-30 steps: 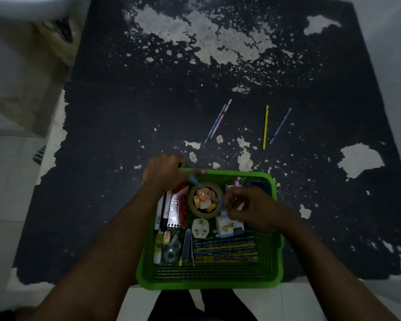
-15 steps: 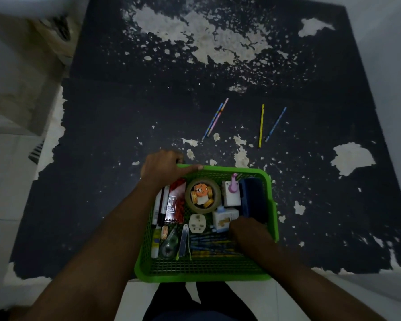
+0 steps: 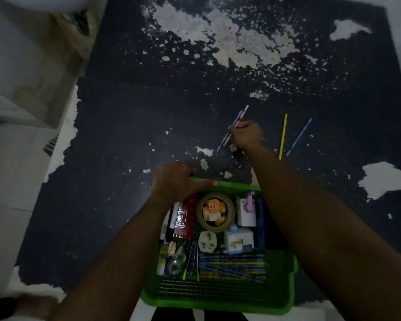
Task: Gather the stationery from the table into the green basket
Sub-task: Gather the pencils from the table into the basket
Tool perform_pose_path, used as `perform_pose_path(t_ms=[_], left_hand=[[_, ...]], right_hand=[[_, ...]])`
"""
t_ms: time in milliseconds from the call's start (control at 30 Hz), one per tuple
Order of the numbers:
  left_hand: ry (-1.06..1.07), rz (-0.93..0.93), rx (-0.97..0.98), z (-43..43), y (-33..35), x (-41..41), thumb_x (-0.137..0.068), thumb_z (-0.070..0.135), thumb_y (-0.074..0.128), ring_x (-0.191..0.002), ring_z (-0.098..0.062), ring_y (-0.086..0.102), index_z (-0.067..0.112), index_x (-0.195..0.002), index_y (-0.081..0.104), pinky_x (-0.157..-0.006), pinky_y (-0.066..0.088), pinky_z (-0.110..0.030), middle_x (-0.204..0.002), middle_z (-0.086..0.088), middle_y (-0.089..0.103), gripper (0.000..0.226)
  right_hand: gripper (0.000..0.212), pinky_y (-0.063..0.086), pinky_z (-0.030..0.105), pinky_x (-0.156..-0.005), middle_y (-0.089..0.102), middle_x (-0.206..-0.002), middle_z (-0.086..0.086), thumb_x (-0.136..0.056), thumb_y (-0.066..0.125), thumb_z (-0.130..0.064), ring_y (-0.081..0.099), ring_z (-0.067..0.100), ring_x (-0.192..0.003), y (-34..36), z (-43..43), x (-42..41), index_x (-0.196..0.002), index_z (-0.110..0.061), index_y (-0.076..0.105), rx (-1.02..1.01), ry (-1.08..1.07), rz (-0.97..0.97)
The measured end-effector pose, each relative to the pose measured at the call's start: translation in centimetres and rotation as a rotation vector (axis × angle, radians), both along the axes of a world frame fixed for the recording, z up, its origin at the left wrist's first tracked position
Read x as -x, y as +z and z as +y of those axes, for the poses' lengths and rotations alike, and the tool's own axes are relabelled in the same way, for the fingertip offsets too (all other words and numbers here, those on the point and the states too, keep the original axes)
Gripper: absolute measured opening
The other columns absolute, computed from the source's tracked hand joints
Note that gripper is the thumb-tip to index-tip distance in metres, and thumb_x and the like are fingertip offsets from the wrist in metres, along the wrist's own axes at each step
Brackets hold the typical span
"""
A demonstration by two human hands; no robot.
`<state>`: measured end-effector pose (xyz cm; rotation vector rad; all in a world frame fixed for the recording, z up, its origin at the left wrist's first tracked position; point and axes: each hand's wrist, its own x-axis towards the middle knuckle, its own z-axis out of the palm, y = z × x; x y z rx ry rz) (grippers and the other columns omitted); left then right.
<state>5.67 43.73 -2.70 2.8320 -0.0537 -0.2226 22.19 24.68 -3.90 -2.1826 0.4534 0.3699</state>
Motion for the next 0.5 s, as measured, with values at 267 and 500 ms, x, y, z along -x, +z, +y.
perform_pose_path(t_ms=[267, 500], left_hand=[[-0.027, -0.028, -0.047, -0.1, -0.2, -0.1, -0.067, 0.103, 0.026, -0.058, -0.012, 0.061, 0.025, -0.073, 0.068, -0.056, 0.049, -0.026, -0.057, 0.006, 0.06, 0.088], [-0.008, -0.007, -0.012, -0.2, -0.2, 0.0, -0.065, 0.104, 0.028, -0.06, -0.012, 0.063, 0.025, -0.072, 0.066, -0.06, 0.054, -0.03, -0.06, 0.006, 0.063, 0.087]], right_hand=[[0.028, 0.047, 0.035, -0.09, 0.07, -0.107, 0.015, -0.08, 0.079, -0.027, 0.065, 0.031, -0.104, -1.1, 1.1, 0.3, -0.097, -0.013, 0.061, 0.16, 0.019, -0.086], [0.026, 0.061, 0.033, -0.073, 0.071, -0.081, 0.008, -0.074, 0.084, -0.029, 0.067, 0.018, -0.07, -0.9, -1.3, -0.8, -0.086, -0.008, 0.074, 0.061, -0.055, 0.127]])
